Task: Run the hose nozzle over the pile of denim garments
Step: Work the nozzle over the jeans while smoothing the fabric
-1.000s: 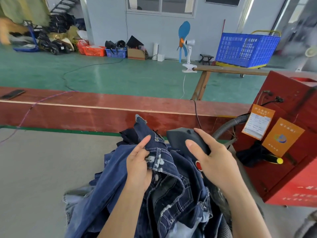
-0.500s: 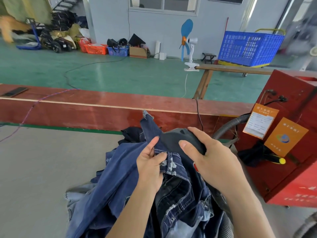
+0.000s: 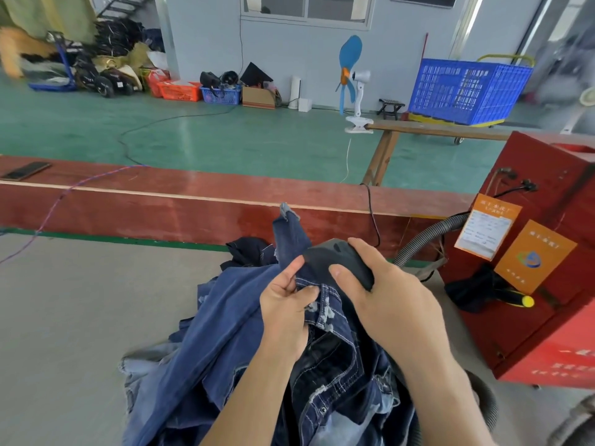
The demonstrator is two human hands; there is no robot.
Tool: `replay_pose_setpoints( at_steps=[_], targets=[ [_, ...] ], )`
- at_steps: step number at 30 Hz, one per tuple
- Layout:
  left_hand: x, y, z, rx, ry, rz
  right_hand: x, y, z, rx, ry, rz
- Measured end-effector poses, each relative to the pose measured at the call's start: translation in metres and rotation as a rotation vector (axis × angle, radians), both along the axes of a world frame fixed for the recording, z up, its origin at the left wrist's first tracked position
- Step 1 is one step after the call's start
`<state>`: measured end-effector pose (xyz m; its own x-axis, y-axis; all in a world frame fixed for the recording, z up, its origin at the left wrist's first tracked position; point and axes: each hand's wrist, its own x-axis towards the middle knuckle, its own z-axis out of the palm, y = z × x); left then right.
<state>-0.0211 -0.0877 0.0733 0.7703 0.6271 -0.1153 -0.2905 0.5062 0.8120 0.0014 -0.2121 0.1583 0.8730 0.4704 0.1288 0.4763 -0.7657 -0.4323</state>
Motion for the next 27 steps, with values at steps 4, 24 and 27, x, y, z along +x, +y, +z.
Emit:
replay_pose_setpoints(
  at_steps=[4,24,27],
  targets=[
    [0.000,0.004,0.001,-0.028,-0.008,0.004,0.001,-0.002,0.001,-0.039,0.003,0.013],
    [-0.007,0.011,0.006,-0.040,-0.055,-0.070,0.016,-0.031,0.010,0.284,0.074,-0.061],
    [-0.007,0.008,0.007,-0.040,-0.054,-0.079,0.014,-0.021,0.005,0.130,0.058,-0.001]
  ],
)
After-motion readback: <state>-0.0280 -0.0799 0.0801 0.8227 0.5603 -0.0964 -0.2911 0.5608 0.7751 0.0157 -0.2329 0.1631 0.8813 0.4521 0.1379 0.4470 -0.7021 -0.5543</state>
